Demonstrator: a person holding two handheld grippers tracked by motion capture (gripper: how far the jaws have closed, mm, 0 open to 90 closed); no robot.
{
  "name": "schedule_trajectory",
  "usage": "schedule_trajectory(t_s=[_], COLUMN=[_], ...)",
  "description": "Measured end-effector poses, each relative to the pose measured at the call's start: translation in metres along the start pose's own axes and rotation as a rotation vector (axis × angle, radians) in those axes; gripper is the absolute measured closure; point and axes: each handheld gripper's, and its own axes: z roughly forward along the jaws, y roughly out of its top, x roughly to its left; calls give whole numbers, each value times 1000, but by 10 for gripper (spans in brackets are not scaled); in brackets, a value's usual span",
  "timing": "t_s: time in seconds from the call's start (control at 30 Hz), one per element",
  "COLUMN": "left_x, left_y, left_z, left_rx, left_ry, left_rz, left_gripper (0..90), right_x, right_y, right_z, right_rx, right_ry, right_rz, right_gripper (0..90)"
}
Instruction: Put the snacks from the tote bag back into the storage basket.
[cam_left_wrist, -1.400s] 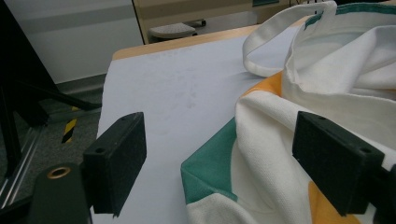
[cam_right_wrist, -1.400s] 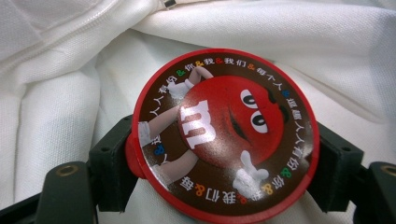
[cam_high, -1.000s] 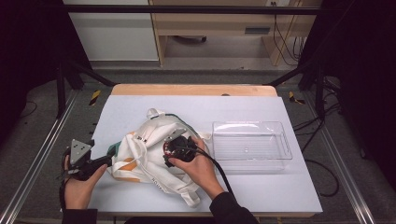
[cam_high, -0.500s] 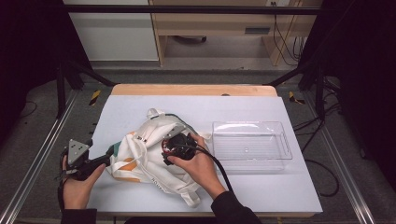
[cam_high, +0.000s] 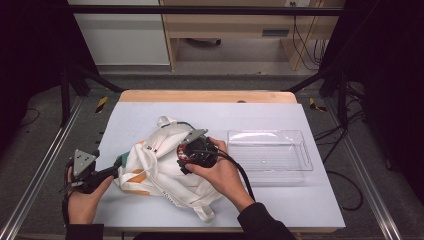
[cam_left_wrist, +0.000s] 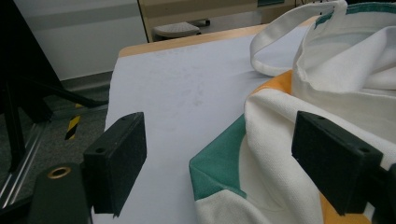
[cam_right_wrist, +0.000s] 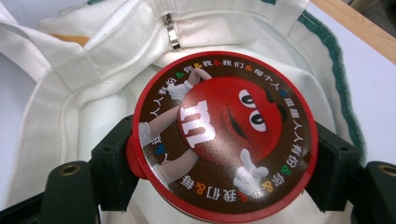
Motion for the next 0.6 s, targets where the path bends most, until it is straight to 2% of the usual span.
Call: schedule_trajectory(t_s=[0.23,0.37,0.47,0.6], left_x=[-1,-1,-2,-3], left_y=[-1,-1,0,2], left_z=[0,2,2,3], left_rx=[-2,-6,-16,-21], left_ry=[6,19,28,36], left_rz=[2,-1,-10,0], left_gripper=[180,173,149,141], right_x=[-9,-17,-22,-26], right_y=[0,0,1,2], right_z=[-12,-19,-22,-25], right_rx=[-1,0,-2,-20], right_ry=[51,83,92,117], right_rz=[-25,-56,-50,-54], right_gripper=[250,251,251,251])
